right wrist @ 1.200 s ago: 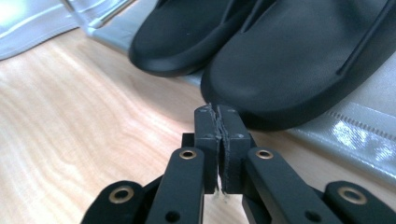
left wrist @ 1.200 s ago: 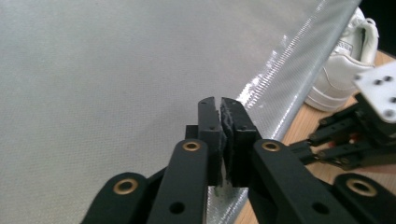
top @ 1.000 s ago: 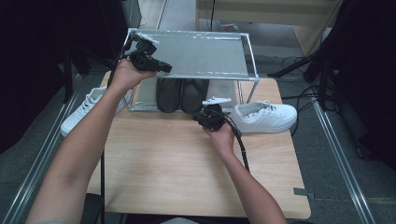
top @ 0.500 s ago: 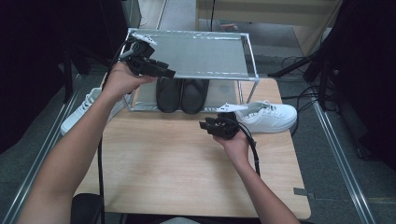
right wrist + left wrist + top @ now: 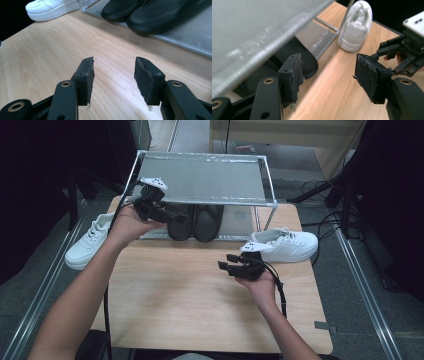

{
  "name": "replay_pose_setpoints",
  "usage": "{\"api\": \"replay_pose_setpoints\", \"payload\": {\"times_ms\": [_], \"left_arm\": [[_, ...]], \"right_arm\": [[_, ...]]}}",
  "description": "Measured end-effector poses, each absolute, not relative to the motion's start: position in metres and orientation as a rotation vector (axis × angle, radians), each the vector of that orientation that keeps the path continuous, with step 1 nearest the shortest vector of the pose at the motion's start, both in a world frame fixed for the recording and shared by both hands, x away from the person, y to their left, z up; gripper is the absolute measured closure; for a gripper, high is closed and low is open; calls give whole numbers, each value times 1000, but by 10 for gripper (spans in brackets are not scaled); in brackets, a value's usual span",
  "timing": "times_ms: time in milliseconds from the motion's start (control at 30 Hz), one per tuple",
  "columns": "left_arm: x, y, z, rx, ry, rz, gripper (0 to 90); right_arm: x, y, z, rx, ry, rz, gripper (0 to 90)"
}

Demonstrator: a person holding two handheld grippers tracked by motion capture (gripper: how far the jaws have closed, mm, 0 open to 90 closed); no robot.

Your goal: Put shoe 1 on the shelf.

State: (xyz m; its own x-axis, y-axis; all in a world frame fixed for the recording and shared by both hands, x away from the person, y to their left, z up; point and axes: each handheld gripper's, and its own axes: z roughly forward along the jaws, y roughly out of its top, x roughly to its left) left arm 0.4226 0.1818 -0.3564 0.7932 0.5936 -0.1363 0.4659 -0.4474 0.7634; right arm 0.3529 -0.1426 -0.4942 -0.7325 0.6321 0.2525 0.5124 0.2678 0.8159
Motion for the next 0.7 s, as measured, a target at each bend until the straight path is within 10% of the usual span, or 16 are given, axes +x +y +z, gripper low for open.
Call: {"api": "replay_pose_setpoints", "payload": {"times_ms": [700], "left_arm": [[380,199,-413,2107,819,182,379]], "right_arm": [[323,-164,-496,1046,2434,1455,469]]}}
